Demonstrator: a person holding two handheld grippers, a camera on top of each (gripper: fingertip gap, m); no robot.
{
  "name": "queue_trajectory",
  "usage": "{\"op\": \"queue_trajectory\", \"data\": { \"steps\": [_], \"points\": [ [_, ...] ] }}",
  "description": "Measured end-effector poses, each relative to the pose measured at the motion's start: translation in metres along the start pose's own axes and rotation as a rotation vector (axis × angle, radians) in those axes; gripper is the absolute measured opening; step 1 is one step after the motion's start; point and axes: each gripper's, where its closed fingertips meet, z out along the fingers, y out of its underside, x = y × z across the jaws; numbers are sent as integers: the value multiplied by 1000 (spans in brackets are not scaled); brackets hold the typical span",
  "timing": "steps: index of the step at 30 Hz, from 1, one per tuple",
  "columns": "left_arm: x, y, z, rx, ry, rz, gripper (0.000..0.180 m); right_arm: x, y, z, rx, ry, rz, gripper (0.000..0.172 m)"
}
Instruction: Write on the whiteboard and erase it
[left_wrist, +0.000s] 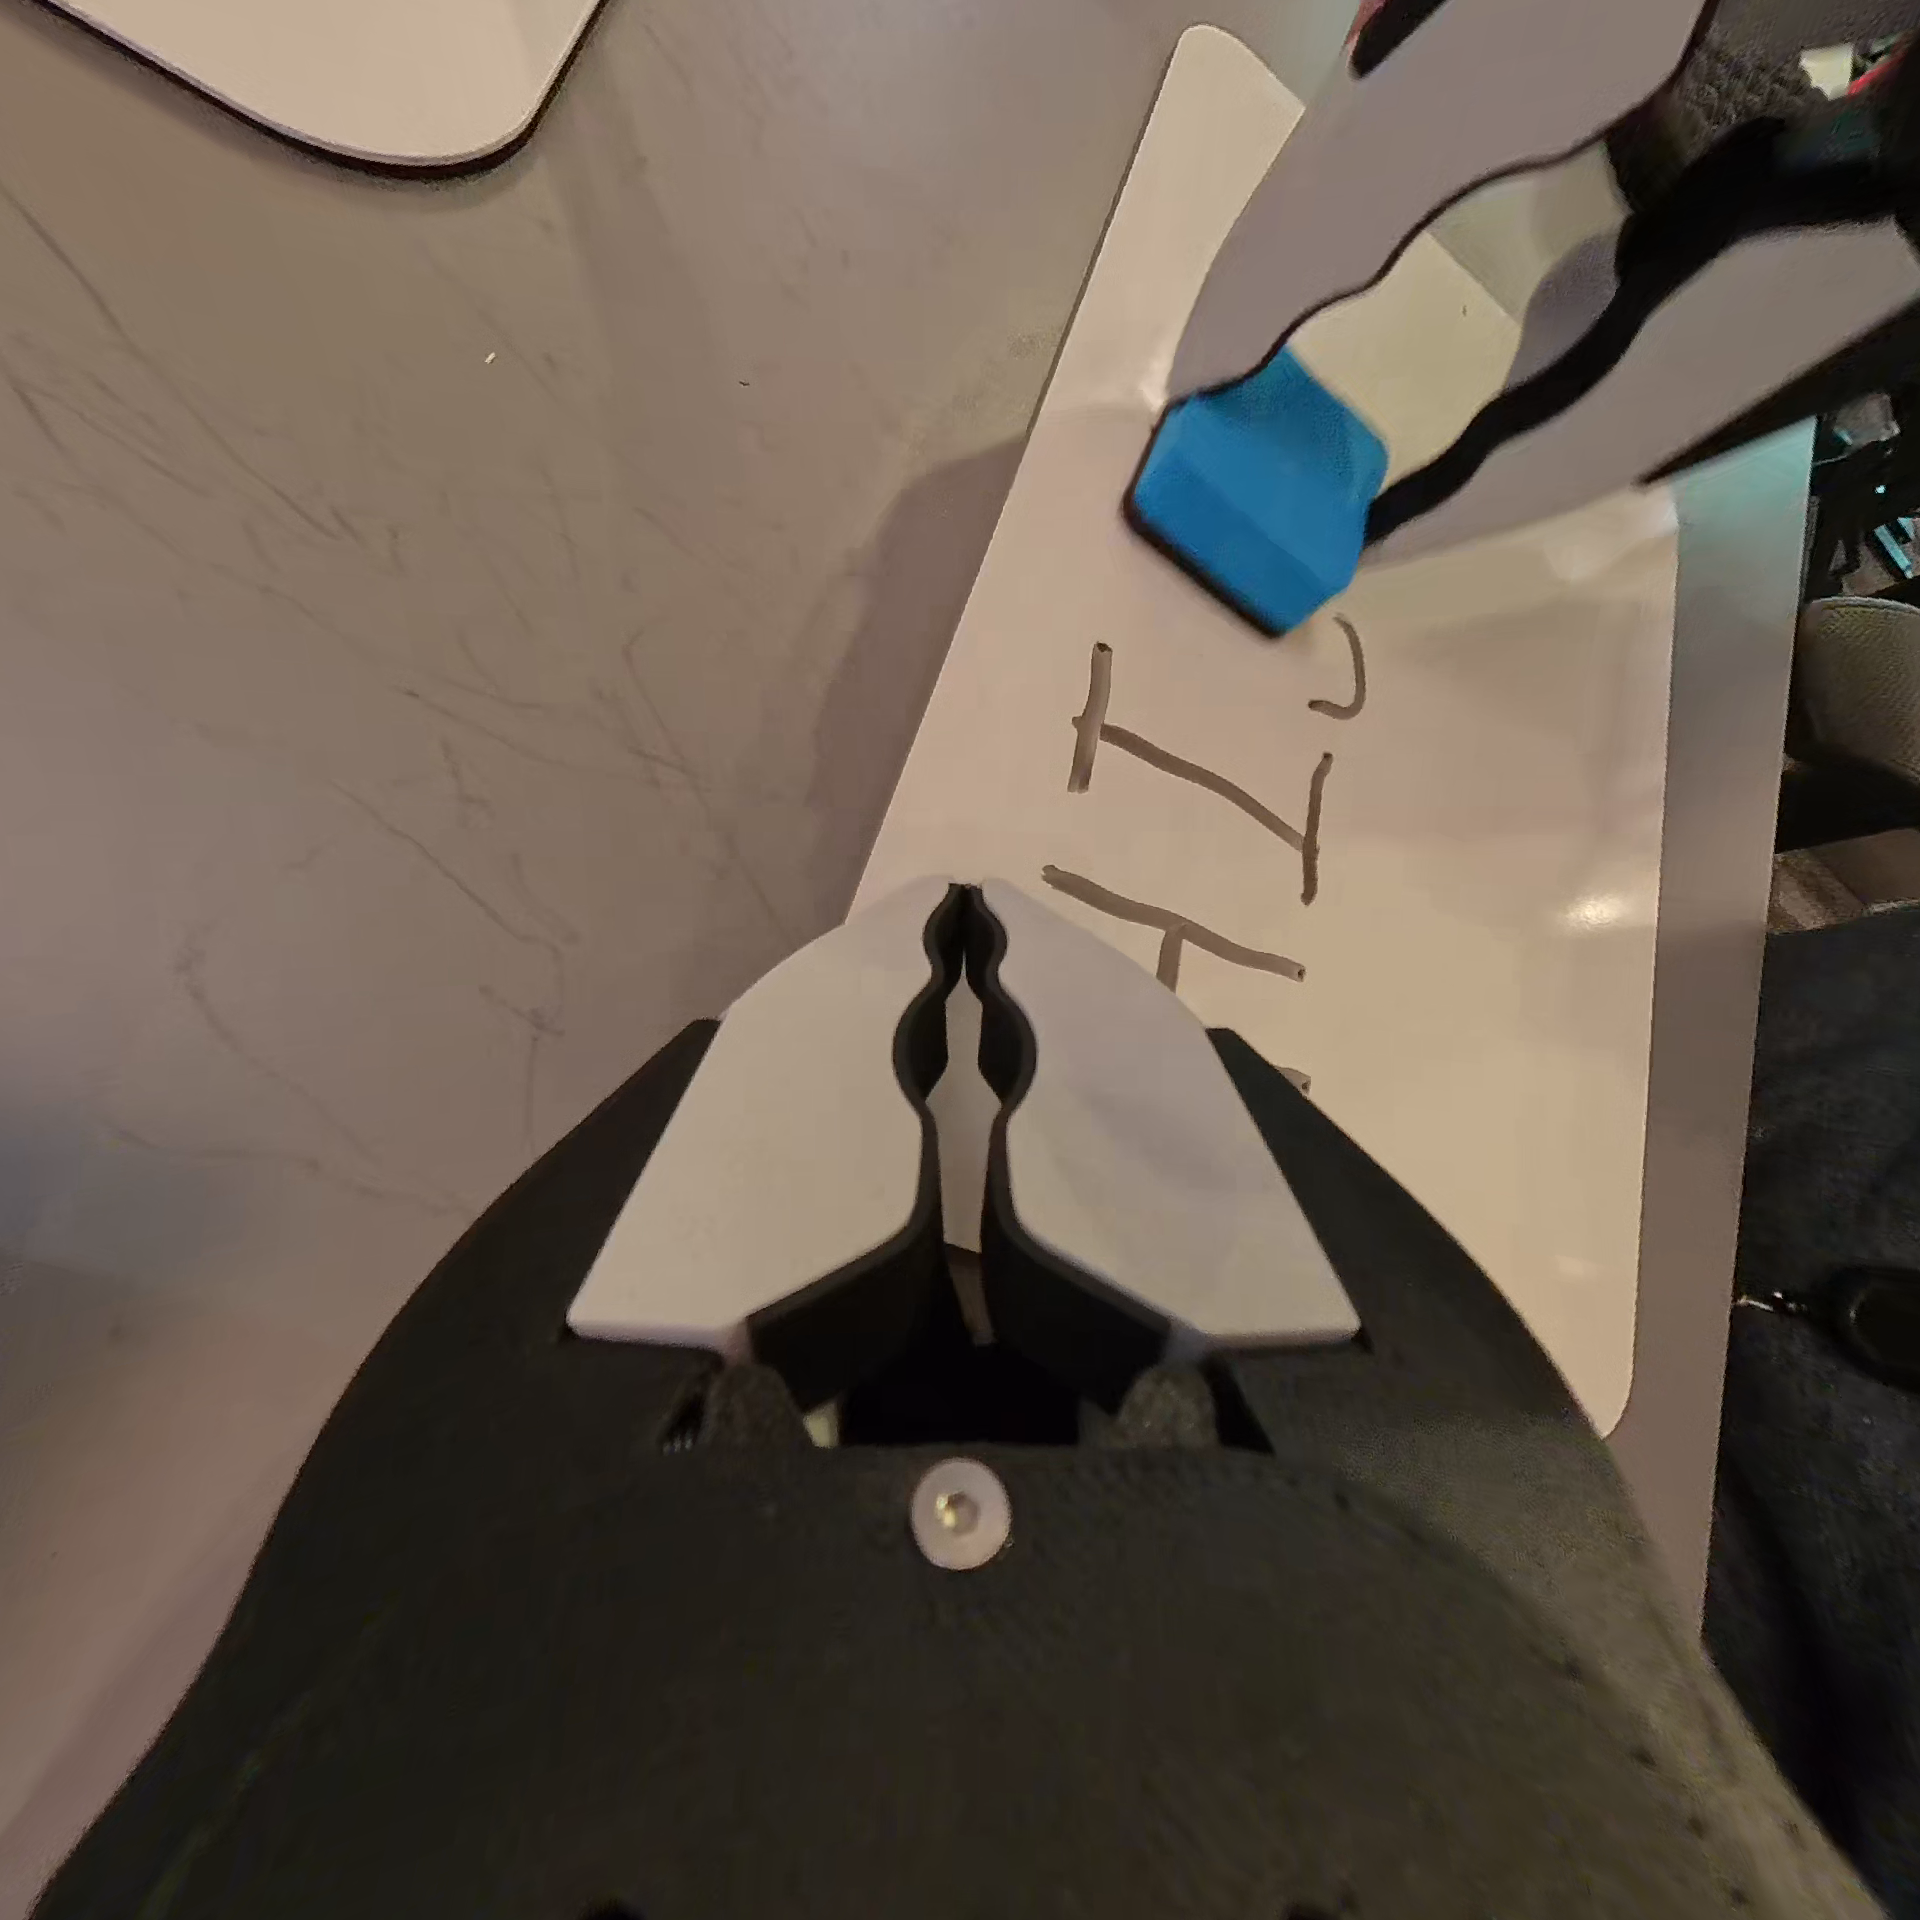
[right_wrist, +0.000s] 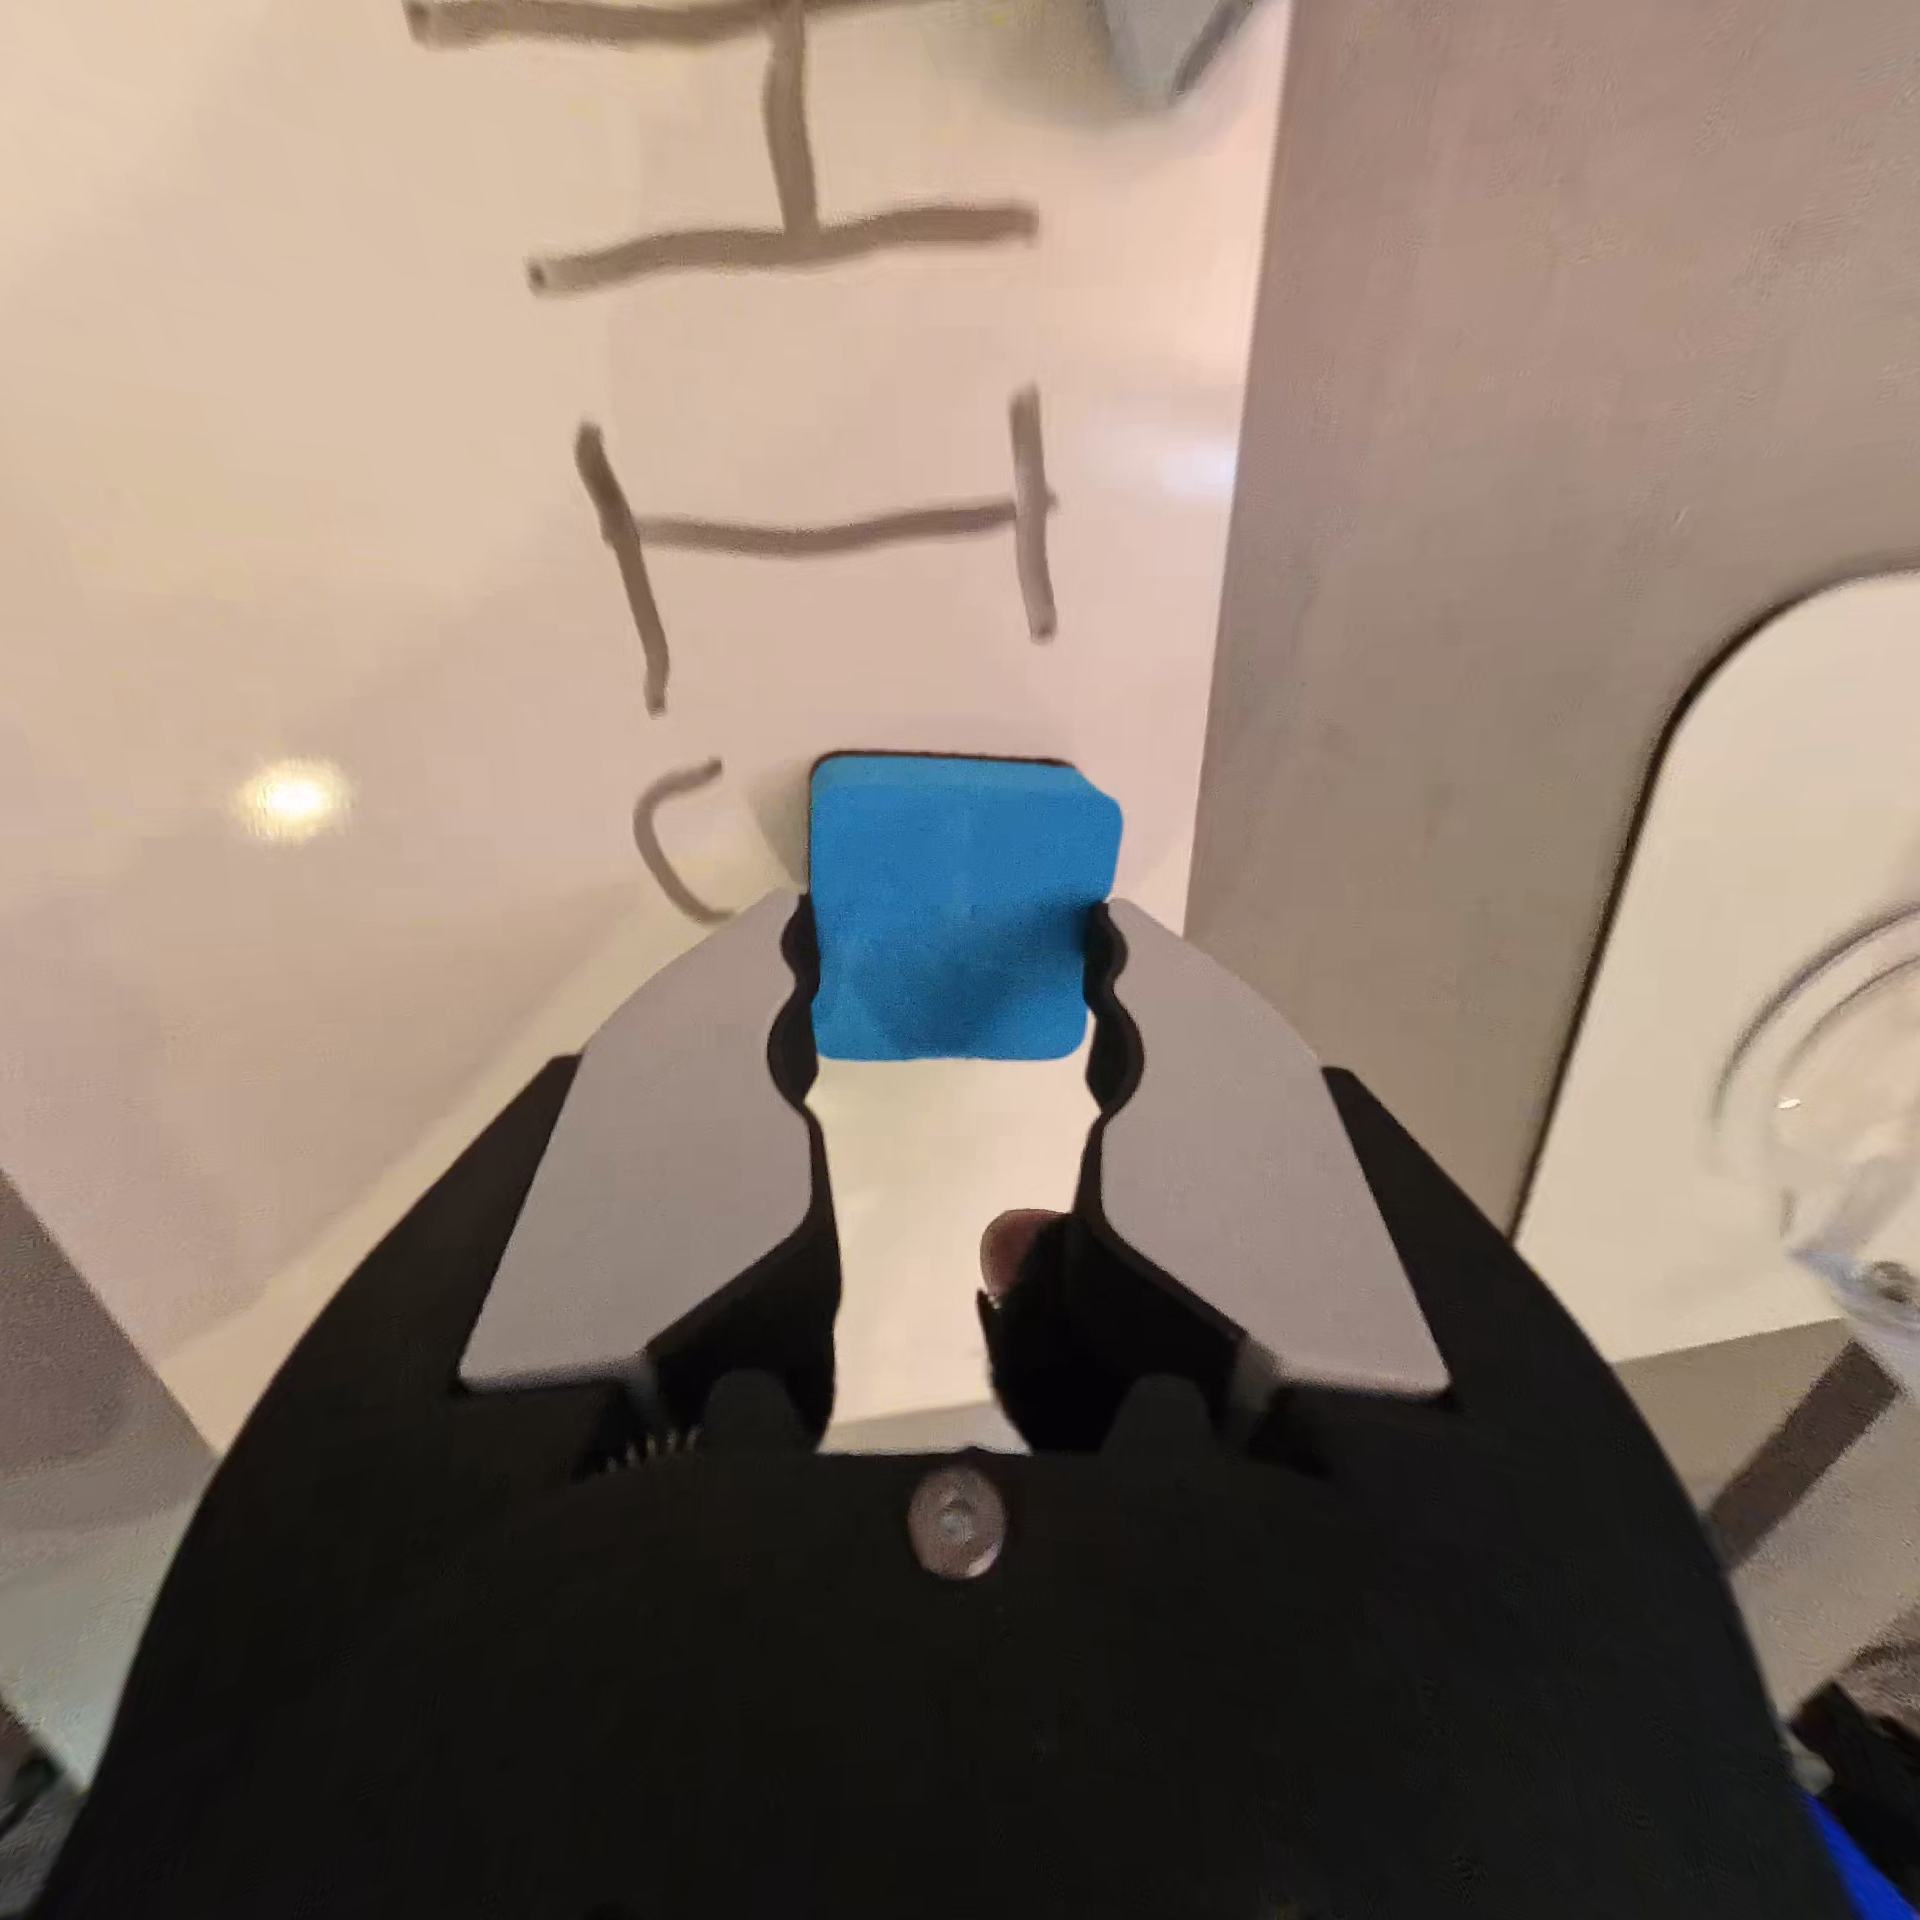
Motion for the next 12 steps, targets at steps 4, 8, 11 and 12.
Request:
{"op": "queue_trajectory", "data": {
  "steps": [4,8,11,12],
  "points": [
    [0,0,0,-1,4,-4,0,-3,67,-8,-148,-44,31,51],
    [0,0,0,1,4,-3,0,-7,-3,0,54,-44,-2,51],
    [0,0,0,1,-2,1,1,-19,24,-6,-30,-125,-34,51],
    [0,0,0,1,-1,-1,1,1,33,-3,-48,-79,42,51]
  ]
}}
